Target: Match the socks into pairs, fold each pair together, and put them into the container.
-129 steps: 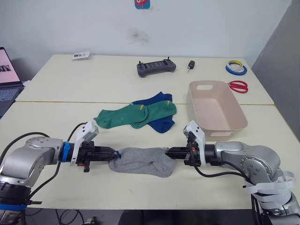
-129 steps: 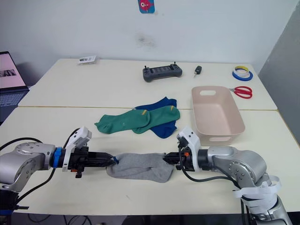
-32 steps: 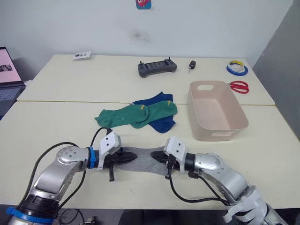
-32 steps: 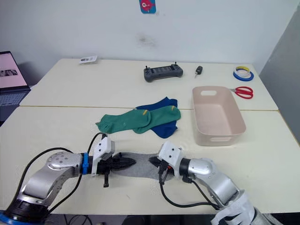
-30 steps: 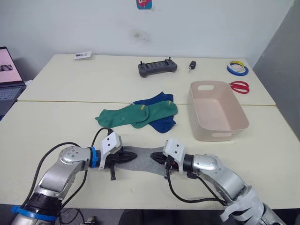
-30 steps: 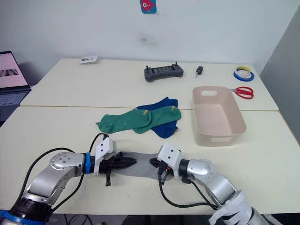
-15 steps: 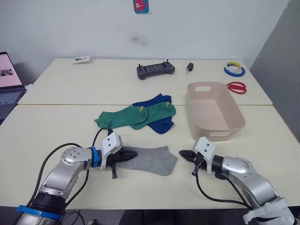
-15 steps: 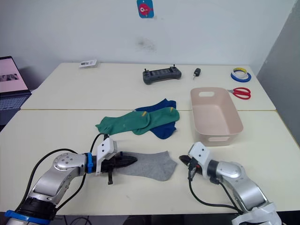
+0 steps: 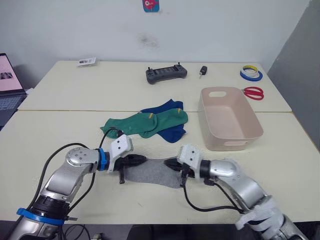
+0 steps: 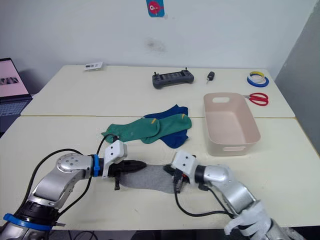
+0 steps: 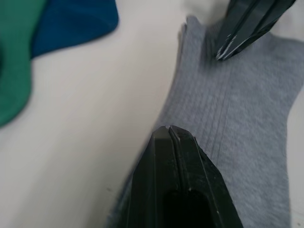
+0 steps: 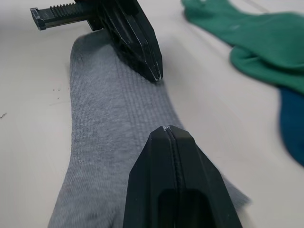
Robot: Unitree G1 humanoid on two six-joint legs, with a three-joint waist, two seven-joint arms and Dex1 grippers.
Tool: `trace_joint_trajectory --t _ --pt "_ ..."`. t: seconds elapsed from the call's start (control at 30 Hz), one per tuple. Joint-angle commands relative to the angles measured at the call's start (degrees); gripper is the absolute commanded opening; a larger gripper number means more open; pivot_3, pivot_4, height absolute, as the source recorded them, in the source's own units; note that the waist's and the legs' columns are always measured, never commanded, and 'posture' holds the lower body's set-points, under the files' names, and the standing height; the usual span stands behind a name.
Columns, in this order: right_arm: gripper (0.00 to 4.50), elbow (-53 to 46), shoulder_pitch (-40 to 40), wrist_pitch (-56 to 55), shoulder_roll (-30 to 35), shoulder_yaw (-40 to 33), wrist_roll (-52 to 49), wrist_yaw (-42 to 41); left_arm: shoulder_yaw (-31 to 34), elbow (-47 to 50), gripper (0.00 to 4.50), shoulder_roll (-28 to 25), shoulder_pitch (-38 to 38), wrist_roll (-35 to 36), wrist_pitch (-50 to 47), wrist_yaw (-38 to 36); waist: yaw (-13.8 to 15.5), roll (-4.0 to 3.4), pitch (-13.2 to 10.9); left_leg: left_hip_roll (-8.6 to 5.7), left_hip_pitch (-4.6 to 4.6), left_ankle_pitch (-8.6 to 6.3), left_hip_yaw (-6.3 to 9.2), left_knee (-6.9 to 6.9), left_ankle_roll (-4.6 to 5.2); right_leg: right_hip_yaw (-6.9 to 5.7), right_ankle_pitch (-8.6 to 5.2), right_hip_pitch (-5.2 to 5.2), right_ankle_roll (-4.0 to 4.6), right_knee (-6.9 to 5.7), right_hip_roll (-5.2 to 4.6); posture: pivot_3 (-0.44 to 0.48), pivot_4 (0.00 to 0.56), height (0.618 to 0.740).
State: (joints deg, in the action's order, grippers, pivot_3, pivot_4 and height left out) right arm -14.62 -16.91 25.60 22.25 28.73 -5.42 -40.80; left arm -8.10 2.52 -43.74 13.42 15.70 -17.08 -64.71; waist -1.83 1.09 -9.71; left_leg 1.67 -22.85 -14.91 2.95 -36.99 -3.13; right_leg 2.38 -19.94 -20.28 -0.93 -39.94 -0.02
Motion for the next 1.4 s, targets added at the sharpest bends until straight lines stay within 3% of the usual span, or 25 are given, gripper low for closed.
trace_joint_trajectory --t 0.03,0.3,0.53,0.67,0.83,1.0,1.2,1.3,1.4 --pt "0.02 -0.69 1.24 1.25 1.35 0.20 1.40 -0.22 -0.36 -1.51 0.00 -0.97 -1.12 -2.24 2.66 -0.60 0.03 0.00 0.00 -0.01 0.00 0.00 0.00 0.00 0.00 0.00 0.00 0.00 0.00 0.00 -0.03 0.000 0.150 0.740" --pt "0.02 -5.99 7.18 1.29 10.48 -6.19 0.40 -2.79 -1.17 -6.40 0.00 0.02 -1.54 -4.62 7.10 0.13 0.08 -0.02 0.07 -0.02 0.17 0.00 -0.01 0.00 0.01 -0.01 0.00 0.18 0.00 0.00 -0.07 0.000 0.150 0.740" --pt "0.02 -19.01 11.88 9.58 9.86 -16.53 -11.96 -2.42 -1.26 -6.37 0.00 1.25 -1.24 -3.91 7.54 0.21 0.11 -0.04 0.07 -0.02 0.18 -0.01 0.01 0.01 0.01 -0.02 0.00 0.23 -0.01 -0.01 -0.06 0.000 0.150 0.740" --pt "0.93 -22.59 17.53 16.39 10.12 -21.53 -15.95 0.67 -1.39 -6.39 0.00 1.37 -1.49 -4.21 8.32 0.05 0.14 0.00 0.09 -0.03 0.18 -0.01 0.01 0.00 0.01 -0.03 0.00 0.25 -0.01 0.01 -0.08 0.000 0.150 0.740" --pt "2.71 -22.16 19.40 19.68 6.11 -19.75 -14.14 7.97 -1.61 -6.30 0.00 1.49 -1.67 -4.18 8.58 -0.24 -0.05 -0.05 0.10 -0.01 0.22 0.00 -0.02 0.02 0.01 0.02 0.00 0.23 -0.01 -0.02 -0.06 0.000 0.150 0.740" --pt "2.71 -20.17 18.65 21.35 1.74 -17.08 -12.94 12.44 -1.72 -6.43 0.00 1.56 -1.46 -4.29 8.73 -0.32 0.00 -0.06 0.11 -0.02 0.20 -0.01 -0.02 0.03 0.01 0.01 -0.01 0.22 -0.01 0.00 -0.04 0.000 0.150 0.740" --pt "2.71 -17.83 15.91 20.04 3.43 -10.22 -8.12 12.95 -1.77 -5.92 0.00 1.72 -1.68 -4.29 8.49 0.03 -0.02 -0.07 0.14 -0.02 0.21 -0.01 -0.02 0.03 0.01 0.02 -0.01 0.21 -0.02 -0.01 -0.04 0.000 0.150 0.740" --pt "2.11 -17.37 15.46 19.13 3.95 -8.03 -6.71 12.79 -1.64 -5.78 0.00 1.72 -1.86 -4.29 8.49 0.26 -0.02 -0.04 0.24 -0.02 0.21 -0.01 -0.02 0.03 0.01 0.01 -0.01 0.21 -0.02 0.00 -0.03 0.000 0.150 0.740" --pt "1.12 -17.59 15.18 18.89 3.56 -7.90 -6.78 12.59 -1.27 -5.48 0.00 1.76 -2.14 -4.02 8.42 0.59 -0.02 -0.05 0.32 -0.01 0.21 -0.01 -0.01 0.04 0.01 0.01 -0.01 0.21 -0.02 0.01 -0.03 0.000 0.150 0.740"
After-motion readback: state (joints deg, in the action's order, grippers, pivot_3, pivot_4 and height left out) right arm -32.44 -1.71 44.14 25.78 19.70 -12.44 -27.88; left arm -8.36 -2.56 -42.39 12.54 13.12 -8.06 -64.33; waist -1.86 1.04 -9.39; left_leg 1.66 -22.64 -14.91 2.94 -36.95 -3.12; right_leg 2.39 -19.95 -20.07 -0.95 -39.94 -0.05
